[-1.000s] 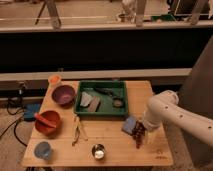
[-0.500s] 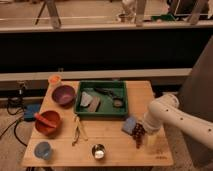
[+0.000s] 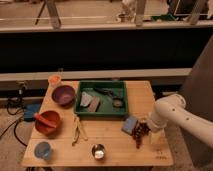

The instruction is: Place grapes in metal cup

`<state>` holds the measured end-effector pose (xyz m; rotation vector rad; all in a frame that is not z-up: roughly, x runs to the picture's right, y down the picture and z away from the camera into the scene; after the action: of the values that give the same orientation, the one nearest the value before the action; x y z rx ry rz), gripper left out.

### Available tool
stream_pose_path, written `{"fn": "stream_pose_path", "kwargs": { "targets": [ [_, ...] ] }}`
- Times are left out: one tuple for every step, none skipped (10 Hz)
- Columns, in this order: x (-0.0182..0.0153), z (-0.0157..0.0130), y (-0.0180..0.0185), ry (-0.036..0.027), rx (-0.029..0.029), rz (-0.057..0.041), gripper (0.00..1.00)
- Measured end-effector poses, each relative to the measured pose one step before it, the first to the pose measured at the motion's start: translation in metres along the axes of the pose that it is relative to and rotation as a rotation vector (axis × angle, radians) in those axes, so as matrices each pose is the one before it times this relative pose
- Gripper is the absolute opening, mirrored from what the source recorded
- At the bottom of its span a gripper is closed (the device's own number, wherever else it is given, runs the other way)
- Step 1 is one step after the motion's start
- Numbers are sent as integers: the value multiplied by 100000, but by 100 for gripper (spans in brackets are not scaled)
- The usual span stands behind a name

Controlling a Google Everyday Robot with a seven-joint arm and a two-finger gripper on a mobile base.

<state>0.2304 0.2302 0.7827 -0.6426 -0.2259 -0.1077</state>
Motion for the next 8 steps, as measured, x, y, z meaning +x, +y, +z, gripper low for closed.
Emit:
{"fn": "stream_pose_path", "kwargs": {
  "targets": [
    [258,271,-419,630,911,-62,80],
    [432,319,-269,794,762,1659,80],
    [240,300,-119,1305,298,1509,80],
    [-100,456,-134,1271,-19,554,80],
    [-157,324,-112,715,-54,28,79],
    [125,457,63,284,-531,249,73],
    [239,382,26,-133,-1044,797,64],
    [84,291,-88,-356,-1185,791,55]
  ]
}}
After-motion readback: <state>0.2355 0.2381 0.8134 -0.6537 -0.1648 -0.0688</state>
